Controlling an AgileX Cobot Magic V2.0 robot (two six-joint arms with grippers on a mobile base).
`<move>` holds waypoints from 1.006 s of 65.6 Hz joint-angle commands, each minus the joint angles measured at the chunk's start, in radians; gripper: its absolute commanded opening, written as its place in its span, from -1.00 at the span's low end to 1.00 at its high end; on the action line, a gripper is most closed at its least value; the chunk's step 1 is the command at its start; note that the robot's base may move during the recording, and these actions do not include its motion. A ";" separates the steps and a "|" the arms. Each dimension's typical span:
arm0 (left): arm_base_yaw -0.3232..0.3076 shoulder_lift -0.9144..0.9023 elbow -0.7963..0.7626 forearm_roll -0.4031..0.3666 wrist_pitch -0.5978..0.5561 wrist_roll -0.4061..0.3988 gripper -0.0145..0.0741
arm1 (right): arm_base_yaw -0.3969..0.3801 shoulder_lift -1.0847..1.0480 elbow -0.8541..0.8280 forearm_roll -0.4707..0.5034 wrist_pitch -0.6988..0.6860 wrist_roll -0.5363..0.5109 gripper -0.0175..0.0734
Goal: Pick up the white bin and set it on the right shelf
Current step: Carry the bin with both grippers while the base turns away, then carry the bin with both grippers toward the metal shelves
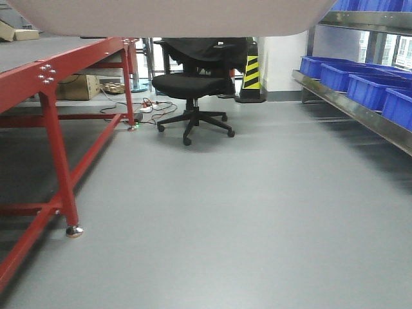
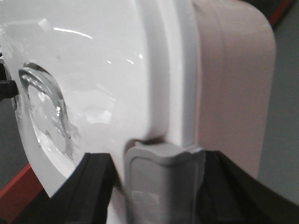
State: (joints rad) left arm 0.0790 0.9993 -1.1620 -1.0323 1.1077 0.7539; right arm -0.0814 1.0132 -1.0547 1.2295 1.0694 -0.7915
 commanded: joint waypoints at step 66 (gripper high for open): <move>-0.019 -0.018 -0.036 -0.157 0.012 0.015 -0.03 | 0.013 -0.022 -0.037 0.177 0.067 -0.005 0.33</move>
State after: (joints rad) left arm 0.0790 0.9993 -1.1620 -1.0339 1.1077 0.7539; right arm -0.0814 1.0132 -1.0547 1.2295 1.0694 -0.7915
